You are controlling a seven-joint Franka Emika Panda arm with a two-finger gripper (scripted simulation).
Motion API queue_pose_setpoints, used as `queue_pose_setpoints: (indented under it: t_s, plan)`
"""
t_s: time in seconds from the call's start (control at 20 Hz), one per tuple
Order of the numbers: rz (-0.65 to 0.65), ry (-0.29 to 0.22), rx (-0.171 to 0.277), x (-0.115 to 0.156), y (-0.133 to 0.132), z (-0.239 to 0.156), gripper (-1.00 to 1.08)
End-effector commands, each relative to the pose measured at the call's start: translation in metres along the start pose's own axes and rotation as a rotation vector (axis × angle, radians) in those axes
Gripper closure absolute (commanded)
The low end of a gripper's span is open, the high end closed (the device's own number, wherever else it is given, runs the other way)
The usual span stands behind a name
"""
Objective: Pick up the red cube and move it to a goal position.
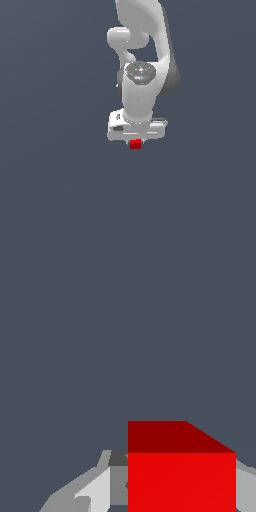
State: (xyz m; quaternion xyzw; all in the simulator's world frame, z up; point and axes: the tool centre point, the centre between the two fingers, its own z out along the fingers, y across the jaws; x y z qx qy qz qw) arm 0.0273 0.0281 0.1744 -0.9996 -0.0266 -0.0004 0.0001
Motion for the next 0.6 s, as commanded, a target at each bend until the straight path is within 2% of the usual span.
queue_pose_setpoints:
  t_s: [0.0,0.25,0.55]
  plan:
    - [-0.001,-0.001,0.000,0.000,0.006,-0.021,1.08]
    - [-0.001,-0.001,0.000,0.001,0.014,-0.047,1.08]
    - [-0.001,-0.001,0.000,0.003,0.017,-0.056,1.08]
